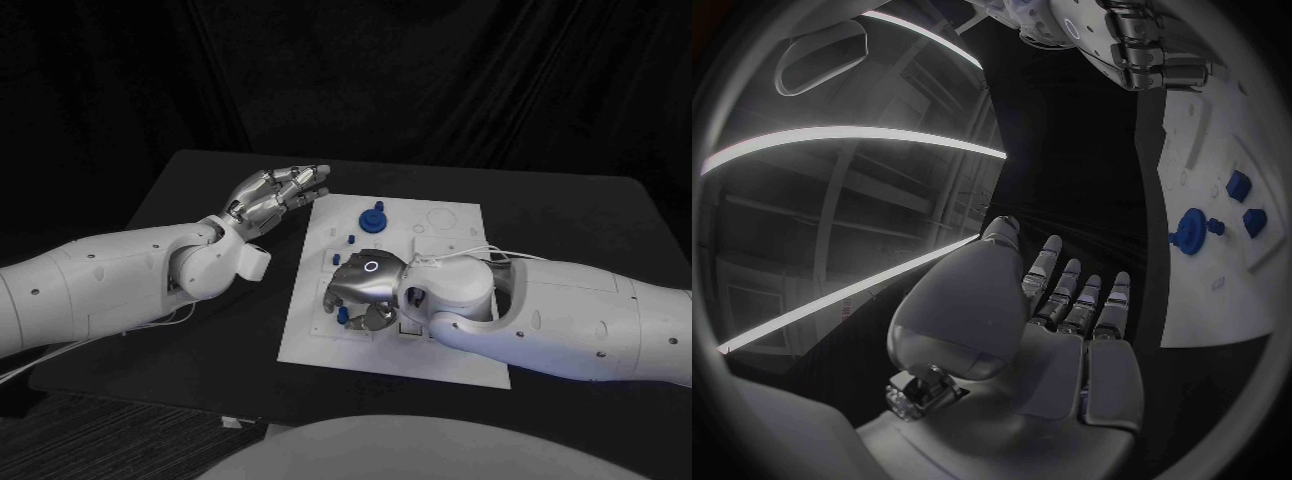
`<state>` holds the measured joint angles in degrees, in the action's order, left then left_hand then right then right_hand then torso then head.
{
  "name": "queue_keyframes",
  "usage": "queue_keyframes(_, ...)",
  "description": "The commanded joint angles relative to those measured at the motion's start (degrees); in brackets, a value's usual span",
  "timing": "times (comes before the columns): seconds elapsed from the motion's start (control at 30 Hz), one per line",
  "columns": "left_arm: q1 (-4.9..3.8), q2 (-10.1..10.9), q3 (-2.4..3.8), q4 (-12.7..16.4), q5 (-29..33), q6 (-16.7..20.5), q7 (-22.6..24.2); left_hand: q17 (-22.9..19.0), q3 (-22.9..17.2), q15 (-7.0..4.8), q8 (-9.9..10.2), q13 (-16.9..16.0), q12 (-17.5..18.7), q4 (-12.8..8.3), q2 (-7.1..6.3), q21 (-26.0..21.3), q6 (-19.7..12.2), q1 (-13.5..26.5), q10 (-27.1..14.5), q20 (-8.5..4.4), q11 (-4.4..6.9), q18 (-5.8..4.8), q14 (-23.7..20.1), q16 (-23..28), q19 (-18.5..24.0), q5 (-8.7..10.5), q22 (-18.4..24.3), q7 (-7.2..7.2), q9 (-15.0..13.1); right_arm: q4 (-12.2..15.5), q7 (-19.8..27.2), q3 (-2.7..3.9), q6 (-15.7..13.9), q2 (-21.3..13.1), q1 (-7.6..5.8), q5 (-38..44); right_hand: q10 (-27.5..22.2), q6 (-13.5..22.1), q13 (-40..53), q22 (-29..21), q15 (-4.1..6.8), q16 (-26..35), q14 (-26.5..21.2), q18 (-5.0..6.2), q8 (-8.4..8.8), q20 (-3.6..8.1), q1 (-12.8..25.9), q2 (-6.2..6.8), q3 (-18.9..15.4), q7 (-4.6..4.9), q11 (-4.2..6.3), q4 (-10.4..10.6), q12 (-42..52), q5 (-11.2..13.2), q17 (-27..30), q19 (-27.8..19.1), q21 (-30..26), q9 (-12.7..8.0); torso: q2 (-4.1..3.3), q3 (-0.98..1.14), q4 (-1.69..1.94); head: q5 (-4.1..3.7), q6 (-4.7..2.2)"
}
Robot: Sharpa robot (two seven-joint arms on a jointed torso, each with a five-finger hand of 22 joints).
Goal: Assemble the parts on the task board
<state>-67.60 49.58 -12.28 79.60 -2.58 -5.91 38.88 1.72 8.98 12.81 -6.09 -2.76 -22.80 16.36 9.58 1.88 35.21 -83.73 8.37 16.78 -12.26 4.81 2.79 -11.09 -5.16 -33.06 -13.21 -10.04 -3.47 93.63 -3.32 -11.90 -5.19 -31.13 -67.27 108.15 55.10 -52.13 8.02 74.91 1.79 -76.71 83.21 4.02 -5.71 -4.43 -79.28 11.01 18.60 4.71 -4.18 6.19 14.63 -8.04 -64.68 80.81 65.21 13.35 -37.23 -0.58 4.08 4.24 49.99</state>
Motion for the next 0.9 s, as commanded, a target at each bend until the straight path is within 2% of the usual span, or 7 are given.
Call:
queue_keyframes(0.03, 0.10, -0.14, 0.06, 0.04, 0.30, -0.93, 3.34, 0.03, -0.33, 0.27, -0.33, -0.03, 0.03, -0.11, 0.16, -0.05, 0.19, -0.56, -0.24, 0.10, -0.27, -0.73, -0.01, -0.14, -0.13, -0.29, -0.04, -2.73, -0.06, 0.33, -2.44, 0.02, 0.19, -0.21, 0.17, 1.85, -1.34, 0.90, 0.28, 8.24, -0.15, 0.52, -0.65, 1.08, 0.47, -0.07, 0.79, -0.06, -1.30, -0.26, -0.06, 0.28, -0.23, 1.22, 0.70, -0.72, -0.81, -0.13, -0.01, 0.00, -0.01, 0.00, 0.01)
queue_keyframes(0.33, 0.12, -0.01, 0.06, 0.05, 0.30, -1.00, 3.17, 0.04, -0.36, 0.27, -0.35, -0.04, -0.01, -0.12, 0.17, -0.03, 0.25, -0.59, -0.24, 0.10, -0.26, -0.71, -0.01, -0.14, -0.18, -0.30, -0.11, -2.73, -0.07, 1.03, -3.54, 0.02, -5.11, -2.06, 0.13, 2.00, -8.41, 3.91, 0.12, 7.87, -0.66, 0.92, -1.30, 1.38, 1.35, -0.60, -0.21, 0.49, -7.32, -1.18, -0.70, 4.20, -0.52, 3.89, 1.66, -1.33, -2.96, -0.47, 0.00, -0.01, 0.01, 0.08, 0.01)
queue_keyframes(0.47, 0.12, 0.08, 0.06, 0.09, 0.30, -0.97, 3.15, 0.04, -0.36, 0.27, -0.35, -0.04, -0.01, -0.12, 0.17, -0.03, 0.25, -0.59, -0.24, 0.10, -0.26, -0.71, -0.01, -0.14, -0.18, -0.30, -0.11, -2.73, -0.07, 2.97, -4.41, 0.03, -9.68, -4.51, -0.39, 1.90, -10.23, 4.49, -0.19, 7.65, -0.69, 1.25, -1.74, 1.57, 1.22, -0.66, 0.19, 3.07, -10.21, -1.62, -0.63, 10.46, 0.13, 5.06, 2.36, -1.73, -4.20, -0.80, 0.04, 0.00, 0.01, 0.18, 0.01)
queue_keyframes(0.53, 0.12, 0.08, 0.06, 0.05, 0.30, -0.96, 3.13, 0.04, -0.37, 0.27, -0.36, -0.04, 0.00, -0.12, 0.17, -0.01, 0.30, -0.60, -0.25, 0.10, -0.26, -0.70, -0.01, -0.16, -0.21, -0.30, -0.16, -2.73, -0.07, 4.05, -4.35, 0.03, -12.50, -5.87, -1.06, 0.92, -10.28, 4.34, -0.30, 7.67, -0.83, 1.16, -1.67, 1.54, 1.06, -0.71, 5.58, 4.22, -11.21, -1.66, -0.94, 10.84, 0.52, 4.94, 2.30, -1.67, -4.24, -0.89, 0.05, 0.01, -0.01, 0.19, 0.01)
queue_keyframes(0.67, 0.13, 0.08, 0.06, -0.06, 0.30, -0.93, 3.12, 0.04, -0.38, 0.26, -0.38, -0.04, -0.03, -0.12, 0.17, 0.00, 0.34, -0.61, -0.25, 0.10, -0.26, -0.69, -0.01, -0.17, -0.25, -0.30, -0.21, -2.72, -0.08, 6.75, -2.98, 0.03, -19.18, -9.63, -3.86, -3.89, -9.90, 3.75, -0.30, 7.76, -0.94, 0.82, -1.44, 1.48, 0.71, -0.80, 6.96, 4.06, -11.26, -1.42, -1.07, 10.87, 1.02, 4.81, 1.78, -1.49, -3.95, -0.85, 0.05, 0.00, 0.00, -0.21, 0.01)
queue_keyframes(0.8, 0.13, 0.11, 0.06, -0.12, 0.30, -0.91, 3.07, 0.04, -0.40, 0.25, -0.39, -0.04, -0.04, -0.13, 0.17, 0.04, 0.36, -0.62, -0.25, 0.10, -0.25, -0.68, -0.01, -0.18, -0.36, -0.30, -0.46, -2.72, -0.08, 10.33, -2.78, 0.03, -24.88, -14.76, -7.76, -11.97, -4.51, 1.56, 1.50, 5.80, -0.84, 5.81, -4.85, 2.78, -0.46, -0.82, 5.01, 1.14, -8.92, -0.22, -0.61, 10.36, 5.96, 3.33, 9.70, -4.51, -11.48, -0.67, 0.00, 0.00, 0.04, -0.57, 0.01)
queue_keyframes(0.9, 0.14, 0.05, 0.06, -0.22, 0.30, -0.92, 2.97, 0.04, -0.40, 0.25, -0.39, -0.04, -0.04, -0.13, 0.17, 0.04, 0.36, -0.62, -0.25, 0.10, -0.25, -0.68, -0.01, -0.18, -0.36, -0.30, -0.46, -2.72, -0.08, 12.10, -3.22, 0.03, -27.59, -18.21, -10.49, -18.88, 1.28, -1.35, 5.29, 6.25, -0.63, 5.19, -4.18, 2.50, -1.94, -0.65, 3.81, -0.30, -8.11, 0.92, 0.69, 9.53, 13.19, 2.28, 8.85, -3.74, -10.33, -0.17, 0.02, -0.01, 0.03, -0.74, 0.01)
